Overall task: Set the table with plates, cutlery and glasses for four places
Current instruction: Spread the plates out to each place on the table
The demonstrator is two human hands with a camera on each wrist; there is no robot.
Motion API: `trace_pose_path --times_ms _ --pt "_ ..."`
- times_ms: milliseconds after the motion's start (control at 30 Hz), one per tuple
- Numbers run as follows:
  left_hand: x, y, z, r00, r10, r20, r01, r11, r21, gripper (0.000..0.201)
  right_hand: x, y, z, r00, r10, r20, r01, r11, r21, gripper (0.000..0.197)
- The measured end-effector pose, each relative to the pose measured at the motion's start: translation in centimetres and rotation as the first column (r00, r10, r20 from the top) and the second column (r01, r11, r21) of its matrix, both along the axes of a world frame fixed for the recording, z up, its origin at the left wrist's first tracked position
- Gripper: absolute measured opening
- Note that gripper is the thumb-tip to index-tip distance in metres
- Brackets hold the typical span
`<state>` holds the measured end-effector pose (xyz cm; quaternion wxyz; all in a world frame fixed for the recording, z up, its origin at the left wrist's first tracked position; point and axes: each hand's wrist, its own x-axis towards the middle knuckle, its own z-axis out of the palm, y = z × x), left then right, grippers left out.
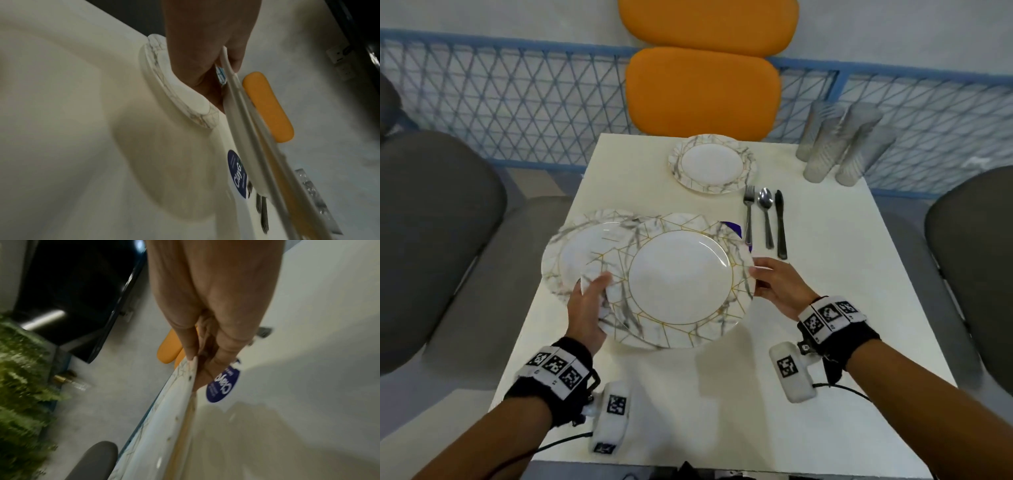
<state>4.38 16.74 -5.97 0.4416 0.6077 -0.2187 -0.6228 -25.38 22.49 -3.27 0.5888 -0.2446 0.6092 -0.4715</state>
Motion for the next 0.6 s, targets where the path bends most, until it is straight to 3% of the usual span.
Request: trace_pose_path --times_ms 100,167,267,400,467,600 --pt "-1.6 2.4 0.0 0.999 -0.035 -0.017 0.035 0.999 -0.001 0.017 -2.9 3.7 -0.7 0.999 -0.05 0.012 0.05 0.998 0.032 0.021" --pt "-1.7 3.1 0.4 1.0 0.011 0.002 -0.011 1.0 -0.008 0.03 -4.4 6.0 -1.0 0.998 -0.067 -0.01 0.067 0.997 0.046 0.016" --pt "-0.7 3.1 1.6 0.984 0.158 0.081 -0.154 0.986 -0.06 0.048 -5.9 8.8 -1.9 0.997 -0.056 -0.051 0.06 0.995 0.075 0.018" --pt "2.6 2.7 3.3 0.894 0.431 0.119 -0.397 0.888 -0.233 0.048 -5.9 11.0 -3.8 0.996 -0.002 -0.092 0.013 0.993 0.117 0.02" --pt "3.9 2.5 4.5 0.856 0.506 0.102 -0.467 0.844 -0.266 0.051 -5.4 11.5 -5.0 0.994 0.016 -0.11 -0.001 0.991 0.136 0.02" --pt "6.0 2.3 5.4 0.817 0.561 -0.134 -0.577 0.798 -0.175 0.056 -4.7 12.1 -6.9 0.988 0.057 -0.146 -0.03 0.983 0.181 0.021"
